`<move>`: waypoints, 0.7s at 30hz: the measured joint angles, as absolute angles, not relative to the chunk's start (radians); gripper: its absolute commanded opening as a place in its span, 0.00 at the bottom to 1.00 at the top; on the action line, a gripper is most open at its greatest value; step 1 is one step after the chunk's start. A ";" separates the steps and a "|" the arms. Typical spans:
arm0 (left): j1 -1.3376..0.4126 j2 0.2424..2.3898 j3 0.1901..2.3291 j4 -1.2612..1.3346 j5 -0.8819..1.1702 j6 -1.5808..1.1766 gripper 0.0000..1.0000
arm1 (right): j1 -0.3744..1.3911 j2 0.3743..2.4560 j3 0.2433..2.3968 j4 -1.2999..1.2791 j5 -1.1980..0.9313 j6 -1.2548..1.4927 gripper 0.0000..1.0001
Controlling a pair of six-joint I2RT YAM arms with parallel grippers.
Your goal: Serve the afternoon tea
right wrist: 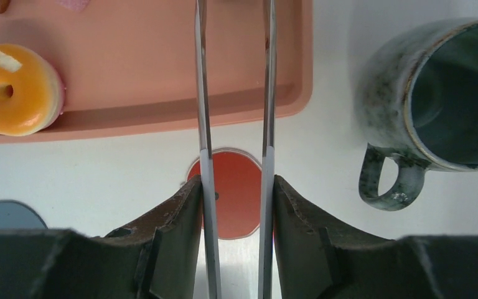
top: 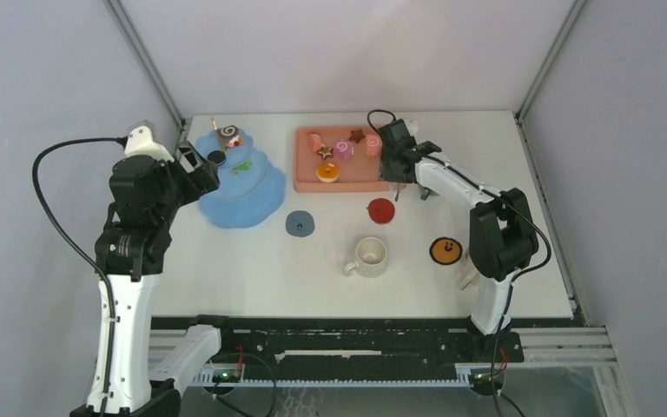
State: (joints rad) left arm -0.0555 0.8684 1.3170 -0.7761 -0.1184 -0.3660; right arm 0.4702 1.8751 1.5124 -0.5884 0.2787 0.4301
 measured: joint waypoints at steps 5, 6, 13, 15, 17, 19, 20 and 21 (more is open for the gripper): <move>-0.056 0.868 1.314 -0.772 -0.118 -0.366 0.84 | 0.462 1.851 1.493 -0.572 0.256 0.426 0.49; -0.056 0.868 1.314 -0.772 -0.118 -0.366 0.84 | 0.463 1.844 1.492 -0.571 0.247 0.425 0.50; -0.056 0.865 1.309 -0.771 -0.118 -0.366 0.84 | 0.475 1.807 1.494 -0.550 0.199 0.422 0.51; -0.056 0.864 1.306 -0.771 -0.118 -0.366 0.84 | 0.479 1.808 1.496 -0.551 0.197 0.423 0.52; -0.056 0.864 1.304 -0.771 -0.118 -0.366 0.84 | 0.486 1.810 1.505 -0.560 0.200 0.426 0.53; -0.056 0.864 1.304 -0.771 -0.118 -0.366 0.84 | 0.495 1.822 1.533 -0.574 0.209 0.430 0.55; -0.056 0.864 1.304 -0.771 -0.118 -0.366 0.84 | 0.501 1.830 1.549 -0.575 0.216 0.434 0.55; -0.056 0.863 1.304 -0.771 -0.118 -0.366 0.84 | 0.507 1.839 1.564 -0.578 0.223 0.436 0.56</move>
